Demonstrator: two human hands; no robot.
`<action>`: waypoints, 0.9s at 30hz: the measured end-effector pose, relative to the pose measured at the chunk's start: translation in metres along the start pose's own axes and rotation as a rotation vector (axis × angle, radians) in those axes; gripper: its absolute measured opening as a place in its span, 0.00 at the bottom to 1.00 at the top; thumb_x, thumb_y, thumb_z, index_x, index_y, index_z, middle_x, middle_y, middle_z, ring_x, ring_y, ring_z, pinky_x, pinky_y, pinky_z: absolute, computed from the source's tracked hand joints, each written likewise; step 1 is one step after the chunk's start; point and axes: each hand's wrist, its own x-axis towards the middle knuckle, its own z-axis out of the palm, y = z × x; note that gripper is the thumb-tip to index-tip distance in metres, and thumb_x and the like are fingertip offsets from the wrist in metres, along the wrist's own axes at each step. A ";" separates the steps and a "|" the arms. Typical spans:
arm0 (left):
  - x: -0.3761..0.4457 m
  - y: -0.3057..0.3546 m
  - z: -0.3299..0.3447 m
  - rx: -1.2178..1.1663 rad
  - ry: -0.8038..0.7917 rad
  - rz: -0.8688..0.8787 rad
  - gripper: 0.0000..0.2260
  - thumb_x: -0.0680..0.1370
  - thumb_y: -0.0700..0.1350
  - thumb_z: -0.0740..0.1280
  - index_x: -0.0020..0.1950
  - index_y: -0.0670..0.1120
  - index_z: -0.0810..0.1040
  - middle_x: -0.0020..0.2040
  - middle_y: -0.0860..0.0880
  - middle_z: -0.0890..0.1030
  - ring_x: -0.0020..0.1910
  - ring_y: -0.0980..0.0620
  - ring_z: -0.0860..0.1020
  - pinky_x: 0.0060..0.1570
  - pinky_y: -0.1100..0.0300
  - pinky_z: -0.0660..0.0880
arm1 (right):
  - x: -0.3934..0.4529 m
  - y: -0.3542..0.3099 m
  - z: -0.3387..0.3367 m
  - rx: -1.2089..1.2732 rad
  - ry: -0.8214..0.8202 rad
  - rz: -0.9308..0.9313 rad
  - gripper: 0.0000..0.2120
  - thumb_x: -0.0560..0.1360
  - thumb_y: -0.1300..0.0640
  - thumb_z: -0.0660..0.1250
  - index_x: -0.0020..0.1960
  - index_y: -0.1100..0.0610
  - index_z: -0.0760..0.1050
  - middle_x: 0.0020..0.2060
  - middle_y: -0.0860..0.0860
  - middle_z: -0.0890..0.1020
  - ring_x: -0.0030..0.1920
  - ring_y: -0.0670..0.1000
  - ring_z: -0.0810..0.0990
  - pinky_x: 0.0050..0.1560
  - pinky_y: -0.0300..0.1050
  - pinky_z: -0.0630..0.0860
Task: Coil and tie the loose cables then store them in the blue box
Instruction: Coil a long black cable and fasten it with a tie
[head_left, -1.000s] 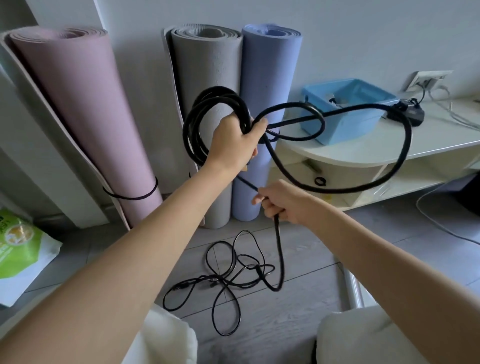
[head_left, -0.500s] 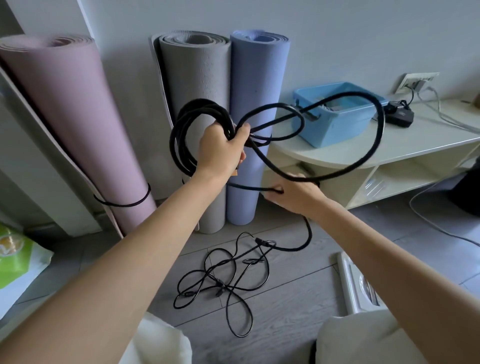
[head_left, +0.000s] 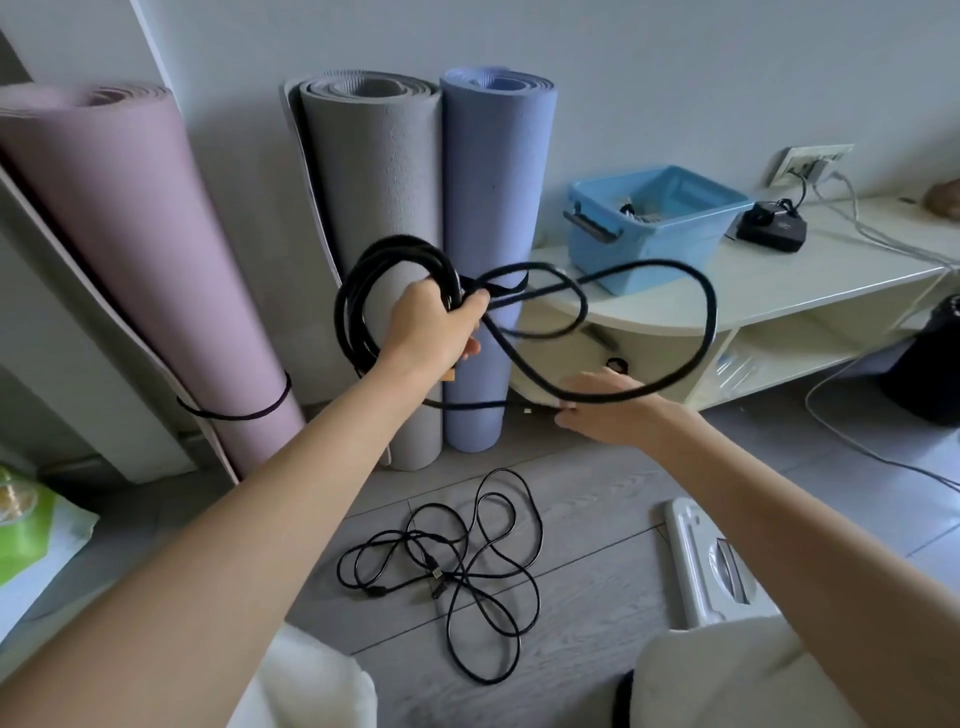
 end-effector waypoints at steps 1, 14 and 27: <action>0.000 -0.001 0.000 -0.014 -0.018 -0.015 0.12 0.79 0.47 0.64 0.37 0.44 0.72 0.27 0.51 0.76 0.19 0.61 0.74 0.24 0.64 0.71 | 0.001 0.004 -0.003 0.015 -0.035 -0.024 0.13 0.78 0.54 0.61 0.59 0.60 0.73 0.57 0.58 0.77 0.59 0.58 0.74 0.47 0.43 0.68; -0.002 0.008 -0.018 -0.271 -0.456 -0.407 0.11 0.78 0.39 0.63 0.35 0.41 0.70 0.22 0.48 0.75 0.18 0.57 0.69 0.20 0.69 0.67 | -0.007 0.014 -0.045 0.630 0.347 -0.165 0.17 0.75 0.58 0.67 0.62 0.58 0.72 0.56 0.51 0.77 0.55 0.50 0.76 0.54 0.42 0.73; 0.018 0.009 -0.046 -0.988 -0.380 -0.398 0.14 0.79 0.44 0.59 0.33 0.49 0.64 0.20 0.56 0.62 0.17 0.61 0.62 0.20 0.71 0.63 | 0.011 0.035 -0.027 0.230 0.399 0.039 0.16 0.75 0.63 0.62 0.62 0.55 0.73 0.64 0.57 0.67 0.63 0.59 0.68 0.59 0.48 0.66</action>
